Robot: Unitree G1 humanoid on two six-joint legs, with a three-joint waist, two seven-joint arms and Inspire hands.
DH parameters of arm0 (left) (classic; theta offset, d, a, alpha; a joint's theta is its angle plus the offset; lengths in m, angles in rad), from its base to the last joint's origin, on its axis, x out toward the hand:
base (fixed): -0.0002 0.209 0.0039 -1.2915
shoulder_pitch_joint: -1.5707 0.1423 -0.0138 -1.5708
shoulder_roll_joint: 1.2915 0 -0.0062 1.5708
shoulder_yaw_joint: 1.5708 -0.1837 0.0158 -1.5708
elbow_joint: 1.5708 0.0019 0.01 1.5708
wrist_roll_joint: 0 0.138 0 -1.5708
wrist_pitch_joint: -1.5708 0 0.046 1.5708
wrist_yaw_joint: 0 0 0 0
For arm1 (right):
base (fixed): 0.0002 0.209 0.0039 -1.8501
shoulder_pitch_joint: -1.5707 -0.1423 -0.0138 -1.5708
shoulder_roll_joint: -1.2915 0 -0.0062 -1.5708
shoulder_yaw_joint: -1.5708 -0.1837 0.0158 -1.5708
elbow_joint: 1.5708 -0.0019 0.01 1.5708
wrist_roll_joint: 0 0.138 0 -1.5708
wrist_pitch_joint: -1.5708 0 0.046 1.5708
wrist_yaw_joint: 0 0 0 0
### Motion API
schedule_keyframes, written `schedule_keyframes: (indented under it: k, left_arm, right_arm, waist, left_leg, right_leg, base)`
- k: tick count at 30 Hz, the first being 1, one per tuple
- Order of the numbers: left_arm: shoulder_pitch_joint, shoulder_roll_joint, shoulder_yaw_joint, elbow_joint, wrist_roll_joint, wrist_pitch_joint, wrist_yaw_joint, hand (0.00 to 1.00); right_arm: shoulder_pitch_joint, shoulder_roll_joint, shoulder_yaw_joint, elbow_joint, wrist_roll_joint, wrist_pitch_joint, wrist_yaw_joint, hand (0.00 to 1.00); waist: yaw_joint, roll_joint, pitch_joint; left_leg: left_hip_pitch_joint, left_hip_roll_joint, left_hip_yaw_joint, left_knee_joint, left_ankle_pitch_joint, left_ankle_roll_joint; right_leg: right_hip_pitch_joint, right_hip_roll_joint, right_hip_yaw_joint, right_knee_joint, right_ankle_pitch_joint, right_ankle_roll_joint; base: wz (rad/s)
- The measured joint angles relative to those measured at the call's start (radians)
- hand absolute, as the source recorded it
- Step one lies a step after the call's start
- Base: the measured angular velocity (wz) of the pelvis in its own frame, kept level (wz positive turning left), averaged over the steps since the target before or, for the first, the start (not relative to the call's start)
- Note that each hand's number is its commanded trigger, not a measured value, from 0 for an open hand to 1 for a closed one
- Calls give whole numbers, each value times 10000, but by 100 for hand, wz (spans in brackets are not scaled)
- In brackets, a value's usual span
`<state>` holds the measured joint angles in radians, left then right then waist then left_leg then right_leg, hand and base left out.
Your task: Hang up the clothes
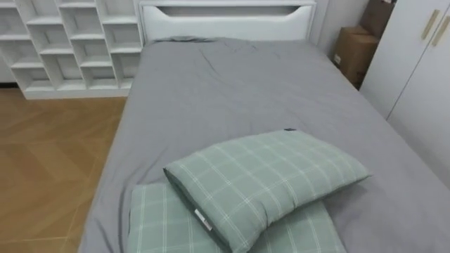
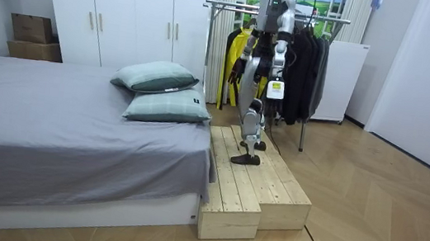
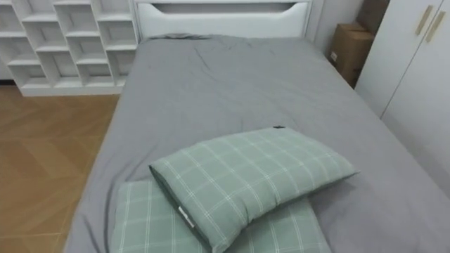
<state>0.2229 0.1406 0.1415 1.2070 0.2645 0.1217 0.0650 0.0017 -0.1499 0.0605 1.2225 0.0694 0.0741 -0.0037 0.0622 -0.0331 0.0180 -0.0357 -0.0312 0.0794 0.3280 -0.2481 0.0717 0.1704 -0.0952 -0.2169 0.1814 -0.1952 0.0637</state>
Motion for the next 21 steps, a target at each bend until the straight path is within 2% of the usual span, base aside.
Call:
schedule_keyframes:
  k: [1, 4, 7, 8, 14, 21]
  left_arm:
    - [-23, -38, -62, -41, 18, 8, 46, 0]
    - [-31, -93, -61, -187, 57, 7, 157, 0]
    - [-60, -23, -56, -487, 73, 36, 194, 0]
    - [-98, 14, -58, -514, 76, 40, 203, 0]
    - [-183, 27, -63, -687, 127, 70, 423, 0]
    - [-75, -19, -287, -651, 129, 228, 390, 0]
  right_arm:
    - [30, 0, 58, 3, 1, -22, -19, 0]
    - [143, 14, 57, 100, 12, -194, -71, 0]
    - [331, 12, 55, 221, 17, -192, -50, 0]
    - [434, 12, 55, 221, 15, -192, -31, 0]
    - [635, 12, -131, 272, 38, -191, 70, 0]
    - [790, -54, -180, 300, 573, -181, 213, 0]
  waist:
    - [-21, 7, 13]
    - [-43, -59, -44]
    - [-66, -131, -71]
    - [-78, -209, -119]
    - [-398, -195, -127]
    - [-395, -39, -114]
  left_leg:
    - [-4, -2, -56, 8, -6, -9]
    - [-49, 11, -128, 22, -22, -43]
    - [-59, 3, -177, 31, -1, -89]
    - [-58, 5, -194, 31, 12, -111]
    - [-17, 26, -345, 99, 50, -189]
    - [-75, 30, -493, 161, 80, -241]
  right_leg:
    - [24, 10, 23, -48, 0, 0]
    - [-7, 33, 228, -203, -2, 4]
    - [20, 76, 211, -284, -2, 3]
    - [30, 98, 214, -284, -2, 4]
    - [215, 171, 263, -310, -3, 3]
    - [216, 208, 228, -304, -3, 2]
  base:
    - [0]
    - [0]
    - [2]
    - [5]
    - [6]
    - [5]
